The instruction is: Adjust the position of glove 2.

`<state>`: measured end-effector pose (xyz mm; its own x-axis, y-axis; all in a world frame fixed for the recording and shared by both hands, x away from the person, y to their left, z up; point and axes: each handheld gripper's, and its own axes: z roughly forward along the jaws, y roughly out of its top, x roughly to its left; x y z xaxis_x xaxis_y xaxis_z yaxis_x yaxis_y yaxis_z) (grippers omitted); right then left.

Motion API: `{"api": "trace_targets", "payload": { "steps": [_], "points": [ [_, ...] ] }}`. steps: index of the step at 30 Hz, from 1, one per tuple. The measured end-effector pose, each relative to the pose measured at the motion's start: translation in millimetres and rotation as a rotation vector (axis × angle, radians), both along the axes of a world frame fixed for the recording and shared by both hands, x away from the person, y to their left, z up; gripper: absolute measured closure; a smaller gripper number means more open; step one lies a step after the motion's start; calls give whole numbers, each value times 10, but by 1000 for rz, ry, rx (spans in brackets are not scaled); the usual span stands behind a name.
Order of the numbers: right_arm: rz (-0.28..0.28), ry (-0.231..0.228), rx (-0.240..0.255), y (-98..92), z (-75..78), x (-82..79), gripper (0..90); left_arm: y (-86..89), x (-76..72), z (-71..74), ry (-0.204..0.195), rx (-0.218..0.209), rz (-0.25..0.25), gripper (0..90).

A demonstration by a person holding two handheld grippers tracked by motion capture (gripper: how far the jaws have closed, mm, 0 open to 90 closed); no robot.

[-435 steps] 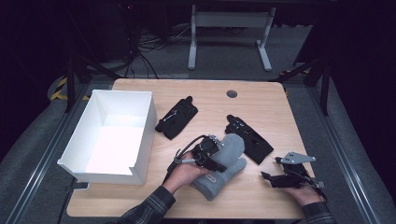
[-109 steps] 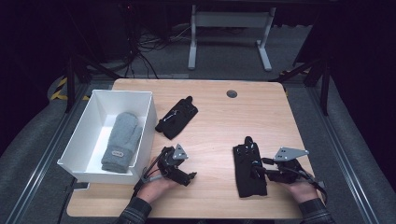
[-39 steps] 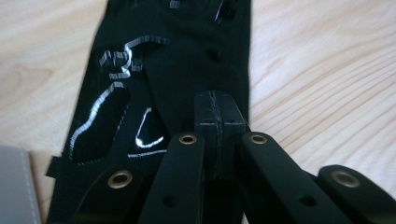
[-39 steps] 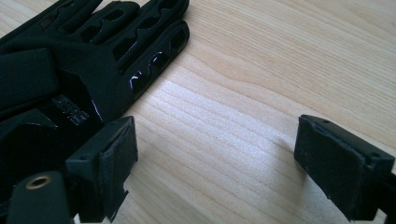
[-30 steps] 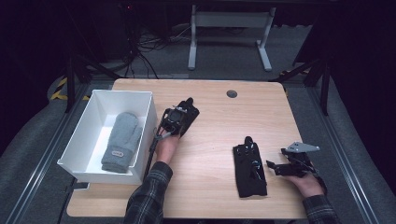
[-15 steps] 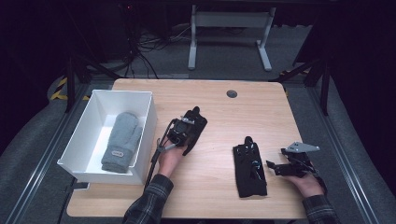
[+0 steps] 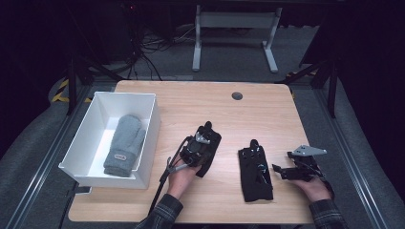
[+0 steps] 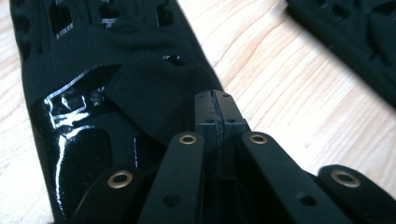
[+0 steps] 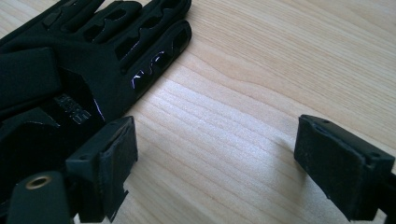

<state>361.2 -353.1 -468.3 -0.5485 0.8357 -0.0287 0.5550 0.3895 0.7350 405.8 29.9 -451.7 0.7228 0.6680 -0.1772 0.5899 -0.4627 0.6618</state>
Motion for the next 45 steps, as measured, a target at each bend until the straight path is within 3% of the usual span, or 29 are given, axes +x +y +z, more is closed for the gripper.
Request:
{"api": "trace_targets", "payload": {
  "steps": [2,7,13,18,24,39,42,45],
  "points": [
    [1,-1,-1,0,0,0,138,46,6,74,-13,-13,5,899],
    [4,-1,0,0,-1,0,138,216,116,176,-44,16,53,899],
    [6,-1,-1,0,0,-1,138,388,291,57,-20,28,122,899],
    [5,0,-1,0,0,-1,139,382,352,-39,9,59,114,899],
    [6,0,-2,1,0,-1,138,357,268,-32,15,70,69,900],
    [7,-1,-2,3,0,-3,139,365,-180,-30,52,63,-69,900],
    [8,-2,-3,4,0,-4,139,366,-233,-40,64,33,-73,898],
    [9,-1,-3,4,0,-4,139,396,-233,-20,50,18,-53,874]
  ]
}}
